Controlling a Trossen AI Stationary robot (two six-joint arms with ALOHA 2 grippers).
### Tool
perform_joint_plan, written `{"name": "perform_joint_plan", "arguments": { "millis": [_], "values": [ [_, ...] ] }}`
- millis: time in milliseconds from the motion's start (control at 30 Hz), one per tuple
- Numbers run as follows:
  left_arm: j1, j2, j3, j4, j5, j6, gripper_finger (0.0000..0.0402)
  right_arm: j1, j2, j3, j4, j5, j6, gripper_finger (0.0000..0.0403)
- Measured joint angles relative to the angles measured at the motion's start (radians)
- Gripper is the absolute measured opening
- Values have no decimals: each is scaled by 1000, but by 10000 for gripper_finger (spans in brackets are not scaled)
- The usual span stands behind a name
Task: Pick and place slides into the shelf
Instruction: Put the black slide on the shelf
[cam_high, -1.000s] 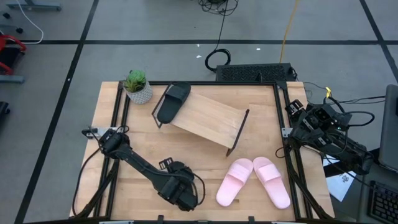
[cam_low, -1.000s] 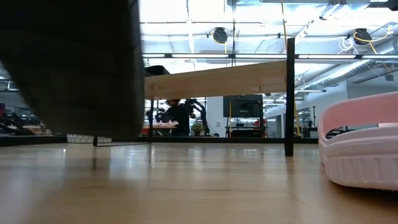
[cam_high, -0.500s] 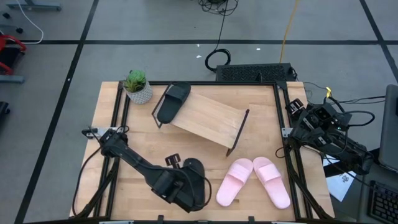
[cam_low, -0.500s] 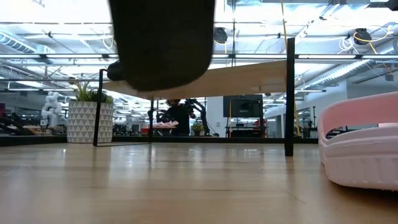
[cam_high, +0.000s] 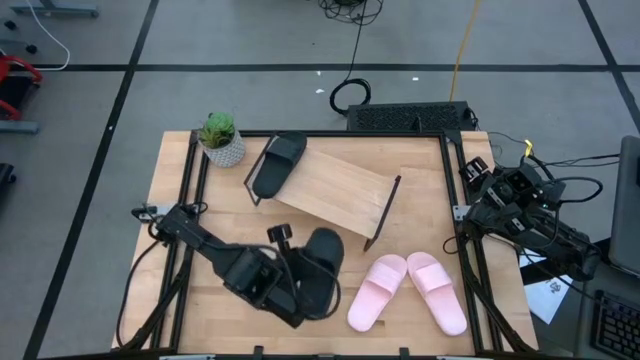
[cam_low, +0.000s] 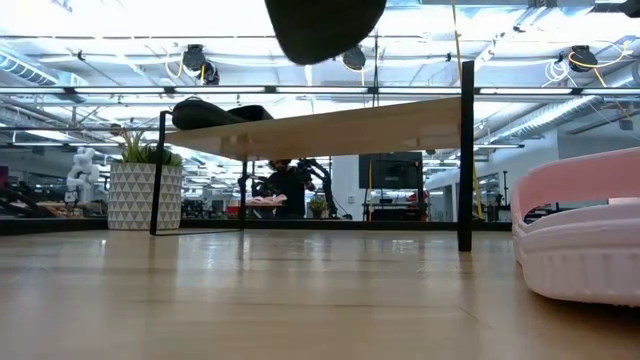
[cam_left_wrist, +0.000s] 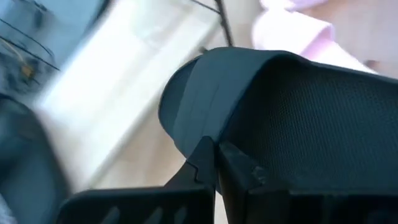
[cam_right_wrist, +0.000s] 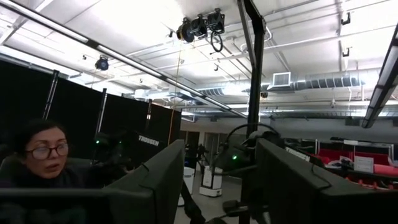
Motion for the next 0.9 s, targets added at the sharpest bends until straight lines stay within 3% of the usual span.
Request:
{"name": "perform_joint_plan", "arguments": {
  "millis": [600, 900],
  "values": [
    [298, -83, 0, 0, -157, 586, 0, 0, 0, 0, -9, -8, -19, 187],
    [380, -83, -6, 0, -243, 762, 0, 0, 0, 0, -11, -11, -36, 187]
  ]
}}
